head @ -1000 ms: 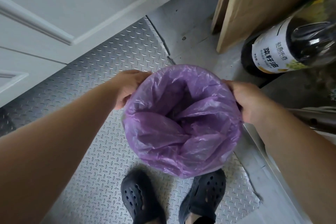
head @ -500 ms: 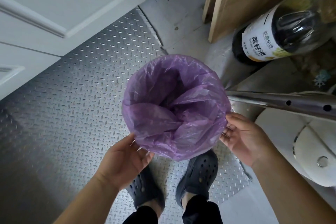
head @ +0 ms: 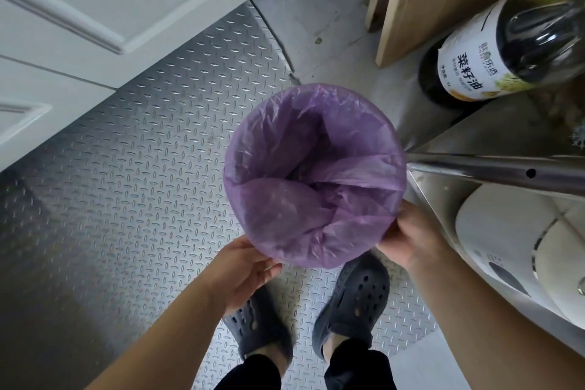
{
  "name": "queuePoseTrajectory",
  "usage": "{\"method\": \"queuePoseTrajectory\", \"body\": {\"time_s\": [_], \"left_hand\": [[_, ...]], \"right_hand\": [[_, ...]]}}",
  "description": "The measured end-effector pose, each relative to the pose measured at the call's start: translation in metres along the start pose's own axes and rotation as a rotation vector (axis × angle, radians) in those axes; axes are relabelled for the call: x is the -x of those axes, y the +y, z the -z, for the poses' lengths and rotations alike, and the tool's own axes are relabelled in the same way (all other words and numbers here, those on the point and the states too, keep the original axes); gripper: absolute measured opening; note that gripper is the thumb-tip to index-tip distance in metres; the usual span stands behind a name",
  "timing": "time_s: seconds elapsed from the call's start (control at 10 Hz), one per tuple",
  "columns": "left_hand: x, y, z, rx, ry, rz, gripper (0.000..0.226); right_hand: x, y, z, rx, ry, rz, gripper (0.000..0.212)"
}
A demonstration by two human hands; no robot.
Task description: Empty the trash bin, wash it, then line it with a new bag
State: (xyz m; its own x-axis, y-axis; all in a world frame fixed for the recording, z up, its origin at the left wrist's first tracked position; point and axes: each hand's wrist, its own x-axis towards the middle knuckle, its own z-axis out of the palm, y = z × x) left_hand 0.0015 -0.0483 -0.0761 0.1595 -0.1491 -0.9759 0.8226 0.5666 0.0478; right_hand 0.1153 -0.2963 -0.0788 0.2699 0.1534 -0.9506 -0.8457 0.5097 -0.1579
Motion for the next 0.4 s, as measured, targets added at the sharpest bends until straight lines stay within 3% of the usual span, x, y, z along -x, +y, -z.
{"method": "queuePoseTrajectory", "body": {"time_s": [0.1, 0.2, 0.3, 0.4], "left_hand": [[-0.017, 0.002, 0.001, -0.036, 0.161, -0.018, 0.024], [-0.018, 0.012, 0.000, 0.003, 0.241, -0.100, 0.021], [0.000, 0.025, -0.001, -0.028, 0.525, -0.219, 0.031], [0.043, 0.032, -0.011, -0.285, 0.769, -0.587, 0.031]], "right_hand": [[-0.010, -0.003, -0.004, 0.079, -0.009, 0.056, 0.045], [-0.010, -0.014, -0.005, 0.082, 0.035, 0.073, 0.025], [0.005, -0.025, -0.002, 0.338, 0.293, 0.197, 0.014], [0.052, -0.016, -0.002, 0.811, 0.540, 0.703, 0.013]]}}
